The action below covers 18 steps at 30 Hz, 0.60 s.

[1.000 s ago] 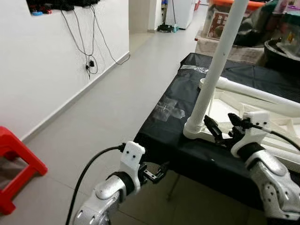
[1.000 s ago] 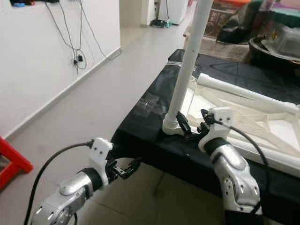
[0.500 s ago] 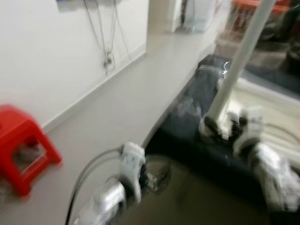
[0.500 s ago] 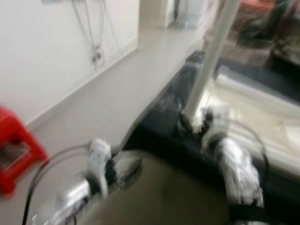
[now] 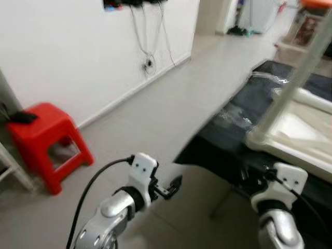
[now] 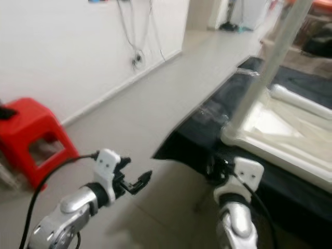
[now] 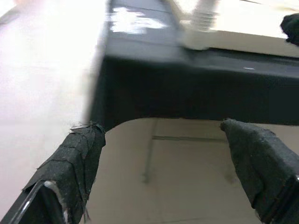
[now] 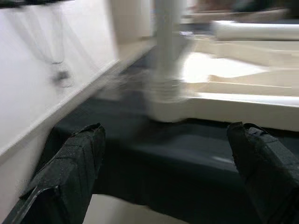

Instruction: Building children table

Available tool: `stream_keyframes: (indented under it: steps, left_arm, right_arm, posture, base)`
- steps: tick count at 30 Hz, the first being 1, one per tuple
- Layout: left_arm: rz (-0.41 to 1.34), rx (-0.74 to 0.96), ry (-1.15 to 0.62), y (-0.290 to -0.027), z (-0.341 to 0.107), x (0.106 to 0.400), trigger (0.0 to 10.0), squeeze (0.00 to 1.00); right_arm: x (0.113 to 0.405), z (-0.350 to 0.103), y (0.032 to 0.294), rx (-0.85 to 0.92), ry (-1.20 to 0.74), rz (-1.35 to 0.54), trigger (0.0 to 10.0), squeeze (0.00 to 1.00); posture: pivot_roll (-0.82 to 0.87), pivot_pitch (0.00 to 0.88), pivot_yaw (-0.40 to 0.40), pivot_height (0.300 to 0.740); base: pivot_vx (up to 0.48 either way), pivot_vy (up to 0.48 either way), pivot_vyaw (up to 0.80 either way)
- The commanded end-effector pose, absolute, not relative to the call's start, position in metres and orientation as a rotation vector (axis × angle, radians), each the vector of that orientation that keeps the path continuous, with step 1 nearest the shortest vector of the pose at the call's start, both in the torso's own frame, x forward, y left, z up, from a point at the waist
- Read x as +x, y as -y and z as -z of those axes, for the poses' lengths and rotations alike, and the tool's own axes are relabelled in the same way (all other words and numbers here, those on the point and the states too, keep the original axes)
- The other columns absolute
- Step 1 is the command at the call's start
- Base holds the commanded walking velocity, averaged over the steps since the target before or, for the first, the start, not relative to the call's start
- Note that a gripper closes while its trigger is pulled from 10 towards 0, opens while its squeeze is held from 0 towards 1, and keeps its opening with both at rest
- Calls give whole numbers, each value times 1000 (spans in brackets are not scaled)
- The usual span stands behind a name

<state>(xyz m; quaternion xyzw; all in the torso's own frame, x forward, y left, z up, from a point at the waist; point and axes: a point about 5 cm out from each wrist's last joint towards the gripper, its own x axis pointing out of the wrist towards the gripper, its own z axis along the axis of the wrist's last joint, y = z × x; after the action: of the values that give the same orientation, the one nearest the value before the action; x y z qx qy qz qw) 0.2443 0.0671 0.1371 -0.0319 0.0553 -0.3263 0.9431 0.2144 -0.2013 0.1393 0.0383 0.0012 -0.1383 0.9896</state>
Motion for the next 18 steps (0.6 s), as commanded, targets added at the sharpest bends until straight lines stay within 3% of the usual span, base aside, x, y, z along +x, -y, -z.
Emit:
stream_keyframes:
  steps: [1, 6, 11, 18]
  left_arm:
    - [668, -55, -118, -65, -134, 245, 10000, 0]
    - [656, -46, -117, -66, -134, 246, 10000, 0]
    - [644, -23, -116, -68, -133, 247, 10000, 0]
    - [609, 2, -135, -70, -129, 251, 10000, 0]
  right_arm:
    - [214, -135, 192, 55, -20, 256, 10000, 0]
    - [215, -134, 178, 36, -23, 219, 10000, 0]
    - [214, -135, 164, -24, -22, 179, 10000, 0]
    - [215, -135, 165, -26, -30, 190, 10000, 0]
  posture:
    - [116, 79, -52, 740]
    - [119, 76, -51, 740]
    - [123, 76, -52, 740]
    - [121, 72, -49, 740]
  base:
    - [0, 0, -800]
    - [0, 0, -629]
    - [0, 0, 0]
    - [0, -459, 0]
